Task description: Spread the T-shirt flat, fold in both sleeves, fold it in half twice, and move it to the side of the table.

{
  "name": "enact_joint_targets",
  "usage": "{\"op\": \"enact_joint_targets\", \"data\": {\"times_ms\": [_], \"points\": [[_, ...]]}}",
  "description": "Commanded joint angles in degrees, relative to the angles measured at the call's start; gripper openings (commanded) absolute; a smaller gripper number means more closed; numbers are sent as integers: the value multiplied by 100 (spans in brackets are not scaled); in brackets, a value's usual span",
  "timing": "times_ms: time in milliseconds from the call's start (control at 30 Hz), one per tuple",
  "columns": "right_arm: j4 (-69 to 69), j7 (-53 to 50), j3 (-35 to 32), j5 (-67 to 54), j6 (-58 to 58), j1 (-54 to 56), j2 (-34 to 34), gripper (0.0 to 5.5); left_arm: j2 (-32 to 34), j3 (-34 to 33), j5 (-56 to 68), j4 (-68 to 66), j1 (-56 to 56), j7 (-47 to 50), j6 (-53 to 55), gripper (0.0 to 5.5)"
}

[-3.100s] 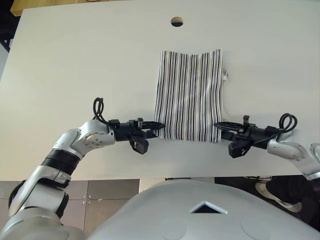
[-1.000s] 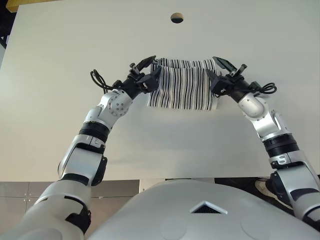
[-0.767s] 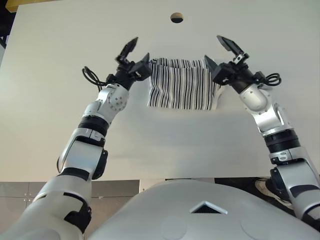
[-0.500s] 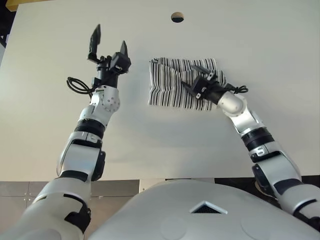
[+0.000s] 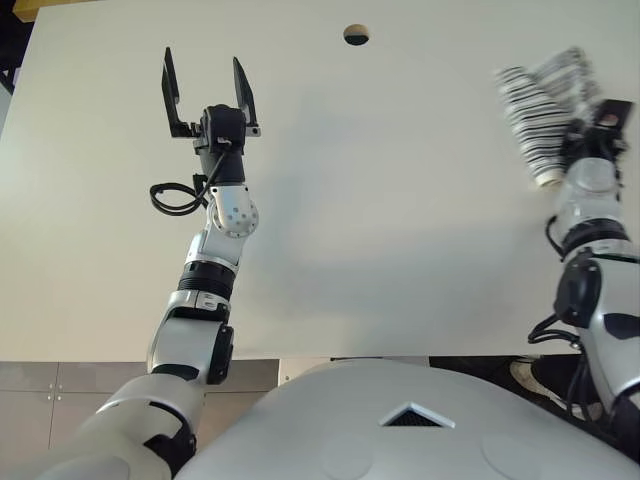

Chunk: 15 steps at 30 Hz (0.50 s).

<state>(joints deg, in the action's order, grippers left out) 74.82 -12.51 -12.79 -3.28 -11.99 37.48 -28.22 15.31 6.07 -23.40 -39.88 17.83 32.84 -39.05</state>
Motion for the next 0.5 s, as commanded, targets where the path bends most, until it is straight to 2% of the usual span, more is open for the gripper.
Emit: {"op": "enact_joint_targets", "data": {"times_ms": [33, 133, 200, 300, 367, 433, 500], "points": [[101, -431, -359, -138, 36, -24, -241, 294, -251, 10, 253, -117, 14, -314, -165, 421], [47, -839, -514, -121, -265, -46, -361, 294, -367, -116, 527, -351, 118, -493, -272, 421], [-144, -1349, -446, 94, -923, -51, -397, 294, -433, -212, 765, -498, 196, -656, -356, 421], [-714, -2352, 62, 927, -2236, -212, -287, 294, -545, -300, 1008, -718, 316, -886, -476, 421], [-1640, -3027, 486, 1747, -2929, -593, -42, 294, -647, -307, 1158, -947, 450, -1113, -568, 421], [-2845, -3638, 1053, 2810, -3108, -1130, 326, 294, -785, -323, 1330, -1306, 656, -1418, -647, 421], [-3232, -3857, 1453, 3346, -3108, -1438, 682, 294, -913, -349, 1484, -1660, 854, -1719, -720, 421]]}}
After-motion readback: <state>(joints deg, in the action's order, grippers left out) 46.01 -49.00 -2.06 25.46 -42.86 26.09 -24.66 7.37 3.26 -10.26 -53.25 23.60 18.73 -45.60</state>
